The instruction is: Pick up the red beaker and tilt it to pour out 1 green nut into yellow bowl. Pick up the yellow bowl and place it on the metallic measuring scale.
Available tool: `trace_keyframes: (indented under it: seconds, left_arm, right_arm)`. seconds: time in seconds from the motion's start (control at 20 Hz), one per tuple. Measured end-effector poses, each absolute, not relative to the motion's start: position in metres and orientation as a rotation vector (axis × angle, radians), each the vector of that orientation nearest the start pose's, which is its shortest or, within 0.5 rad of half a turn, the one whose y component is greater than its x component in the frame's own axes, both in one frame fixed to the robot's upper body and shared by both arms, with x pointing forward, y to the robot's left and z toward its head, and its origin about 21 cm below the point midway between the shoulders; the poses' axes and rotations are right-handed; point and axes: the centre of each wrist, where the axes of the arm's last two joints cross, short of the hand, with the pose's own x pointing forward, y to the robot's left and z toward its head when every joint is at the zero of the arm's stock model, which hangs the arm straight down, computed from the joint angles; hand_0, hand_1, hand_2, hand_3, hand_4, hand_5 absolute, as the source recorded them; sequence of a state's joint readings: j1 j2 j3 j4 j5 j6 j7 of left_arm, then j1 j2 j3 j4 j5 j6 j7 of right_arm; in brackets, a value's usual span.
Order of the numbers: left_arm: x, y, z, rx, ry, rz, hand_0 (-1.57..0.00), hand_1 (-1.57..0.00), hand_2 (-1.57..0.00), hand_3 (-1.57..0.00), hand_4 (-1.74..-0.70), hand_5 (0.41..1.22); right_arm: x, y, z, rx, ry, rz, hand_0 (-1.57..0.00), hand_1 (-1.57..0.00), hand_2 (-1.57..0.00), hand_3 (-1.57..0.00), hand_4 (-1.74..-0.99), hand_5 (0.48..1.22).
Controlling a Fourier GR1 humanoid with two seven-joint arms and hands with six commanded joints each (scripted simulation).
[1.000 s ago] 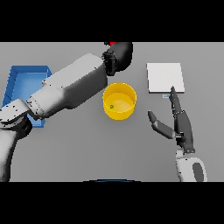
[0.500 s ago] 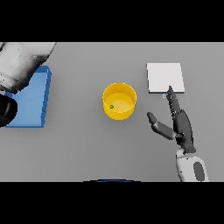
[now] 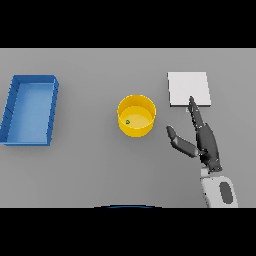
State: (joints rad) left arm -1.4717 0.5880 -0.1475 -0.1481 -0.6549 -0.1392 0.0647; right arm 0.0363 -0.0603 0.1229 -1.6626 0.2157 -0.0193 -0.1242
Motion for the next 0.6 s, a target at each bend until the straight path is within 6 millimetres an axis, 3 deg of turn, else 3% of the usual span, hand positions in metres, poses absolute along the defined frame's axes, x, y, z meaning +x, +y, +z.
trace_keyframes:
  seconds: [0.3,0.6]
  left_arm:
    - [0.47,0.345,0.206,0.902,-1.162,-0.484,-1.57,-1.57,-1.57,-1.57,-1.74,1.221]
    - [0.44,0.362,0.124,0.793,-1.141,-0.326,-1.57,-1.57,-1.57,-1.57,-1.74,1.221]
  right_arm:
    - [0.239,-0.216,0.013,-0.109,-1.752,0.315,0.0,0.0,0.0,0.0,-1.129,0.659]
    - [0.235,-0.222,0.013,-0.115,-1.769,0.308,0.0,0.0,0.0,0.0,-1.166,0.676]
